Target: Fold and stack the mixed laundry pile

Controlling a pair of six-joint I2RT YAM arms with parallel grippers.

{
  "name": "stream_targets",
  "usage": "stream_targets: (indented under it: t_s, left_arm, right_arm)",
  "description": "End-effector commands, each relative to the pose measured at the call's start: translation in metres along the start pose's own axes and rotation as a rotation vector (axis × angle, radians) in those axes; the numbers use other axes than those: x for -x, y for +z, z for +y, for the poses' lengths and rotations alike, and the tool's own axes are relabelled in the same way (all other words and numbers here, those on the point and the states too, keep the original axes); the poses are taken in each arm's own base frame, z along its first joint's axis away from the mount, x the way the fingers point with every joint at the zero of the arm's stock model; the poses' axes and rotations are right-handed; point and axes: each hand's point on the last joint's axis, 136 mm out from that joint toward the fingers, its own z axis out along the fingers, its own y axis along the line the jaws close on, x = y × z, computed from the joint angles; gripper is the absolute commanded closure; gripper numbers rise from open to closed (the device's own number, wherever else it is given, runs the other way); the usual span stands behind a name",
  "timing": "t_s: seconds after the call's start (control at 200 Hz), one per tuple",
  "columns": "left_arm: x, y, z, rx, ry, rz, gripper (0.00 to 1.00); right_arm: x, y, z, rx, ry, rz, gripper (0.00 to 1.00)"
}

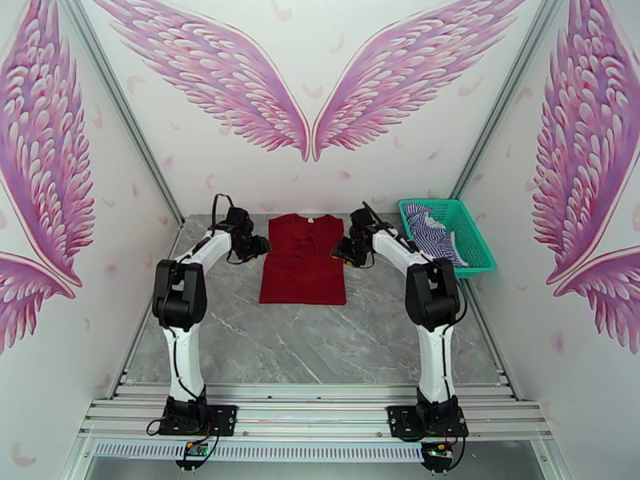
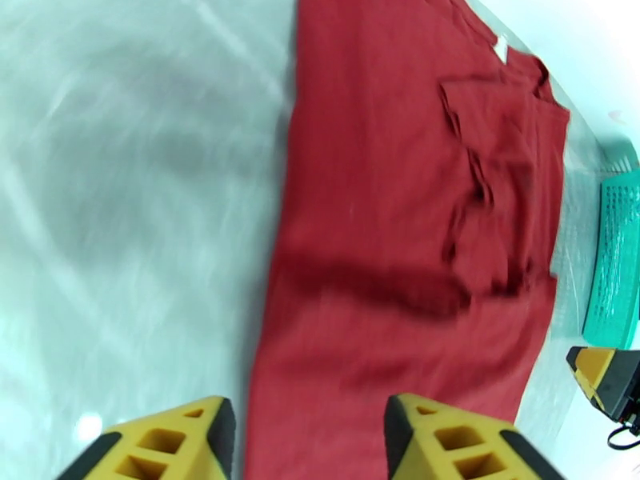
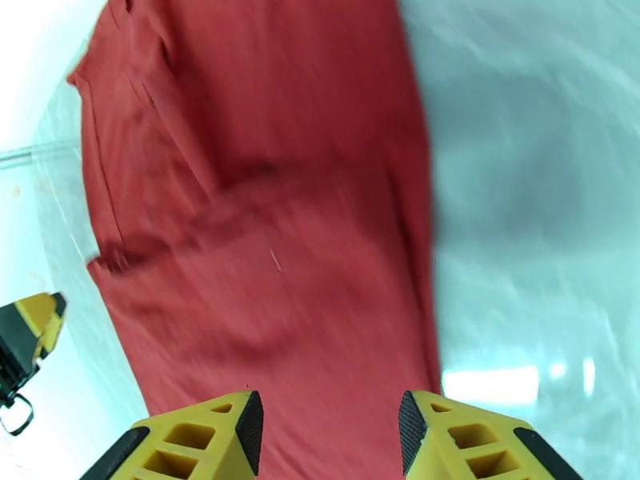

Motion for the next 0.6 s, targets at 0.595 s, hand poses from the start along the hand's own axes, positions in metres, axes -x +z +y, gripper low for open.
stream_targets:
  t_s: [0.595]
  left_arm:
    - [-0.145,-0.001,0.038,-0.098,-0.144,0.201,0.33]
  right_arm:
    - [-0.111,0.012,-0.038,0.144,0.097,0.190,0.46]
